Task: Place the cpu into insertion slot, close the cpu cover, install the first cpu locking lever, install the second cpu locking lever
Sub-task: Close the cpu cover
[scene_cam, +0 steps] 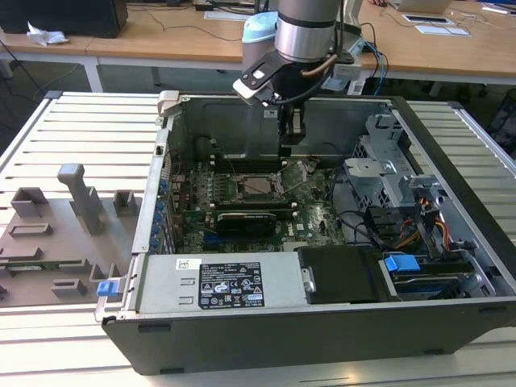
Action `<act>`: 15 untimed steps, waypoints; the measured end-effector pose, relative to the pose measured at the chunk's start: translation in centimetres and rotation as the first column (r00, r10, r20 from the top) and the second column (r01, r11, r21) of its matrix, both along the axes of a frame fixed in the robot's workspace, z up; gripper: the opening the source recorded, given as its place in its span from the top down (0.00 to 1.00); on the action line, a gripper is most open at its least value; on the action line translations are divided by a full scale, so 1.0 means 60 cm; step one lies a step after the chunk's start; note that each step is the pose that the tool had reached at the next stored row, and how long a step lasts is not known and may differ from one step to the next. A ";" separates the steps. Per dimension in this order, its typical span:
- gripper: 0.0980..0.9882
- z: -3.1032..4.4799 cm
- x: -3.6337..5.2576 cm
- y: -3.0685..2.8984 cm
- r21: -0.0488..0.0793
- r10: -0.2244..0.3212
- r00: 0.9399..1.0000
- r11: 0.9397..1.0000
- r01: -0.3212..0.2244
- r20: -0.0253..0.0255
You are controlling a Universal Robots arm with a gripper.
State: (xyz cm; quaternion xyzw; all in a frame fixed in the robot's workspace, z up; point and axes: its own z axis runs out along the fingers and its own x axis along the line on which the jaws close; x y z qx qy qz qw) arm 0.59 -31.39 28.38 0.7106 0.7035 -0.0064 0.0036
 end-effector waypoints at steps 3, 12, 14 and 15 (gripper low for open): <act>0.99 0.000 0.009 0.0001 0.000 0.000 1.000 1.000 0.000 0.000; 0.99 0.000 0.070 0.0022 -0.002 0.000 1.000 1.000 0.000 -0.001; 0.99 0.000 0.091 0.0032 -0.005 0.000 1.000 1.000 0.000 -0.001; 0.99 0.000 0.095 0.0033 -0.005 0.000 1.000 1.000 0.000 -0.001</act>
